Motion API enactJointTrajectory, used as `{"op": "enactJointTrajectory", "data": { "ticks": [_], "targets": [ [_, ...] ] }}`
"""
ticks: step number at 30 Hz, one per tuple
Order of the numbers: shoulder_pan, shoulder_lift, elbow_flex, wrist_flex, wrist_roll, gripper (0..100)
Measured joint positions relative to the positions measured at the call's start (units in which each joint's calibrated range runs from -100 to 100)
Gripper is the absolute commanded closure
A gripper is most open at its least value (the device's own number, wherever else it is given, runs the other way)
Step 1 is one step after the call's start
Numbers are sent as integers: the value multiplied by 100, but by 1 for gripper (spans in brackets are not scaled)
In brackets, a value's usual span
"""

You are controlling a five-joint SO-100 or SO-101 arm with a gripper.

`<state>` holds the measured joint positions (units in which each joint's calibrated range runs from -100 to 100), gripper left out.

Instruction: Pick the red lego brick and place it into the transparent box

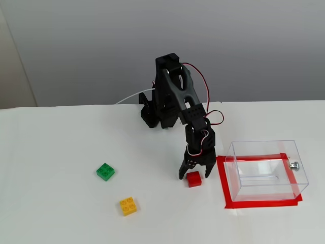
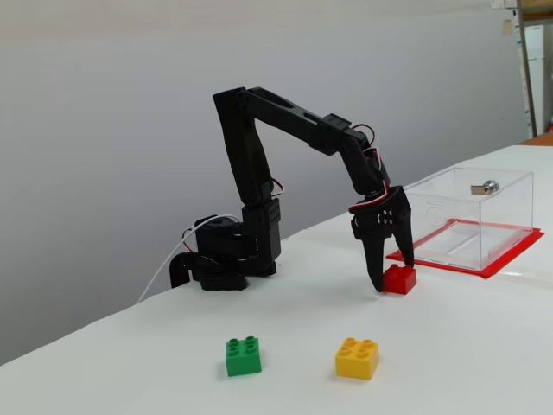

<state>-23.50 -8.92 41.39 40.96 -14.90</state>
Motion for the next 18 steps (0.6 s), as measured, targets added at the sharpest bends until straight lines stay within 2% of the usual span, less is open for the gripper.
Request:
{"op": "enactJointTrajectory", "data": {
  "ticks": [18],
  "targets": [
    [0,110,-18,-51,508,66]
  ]
}}
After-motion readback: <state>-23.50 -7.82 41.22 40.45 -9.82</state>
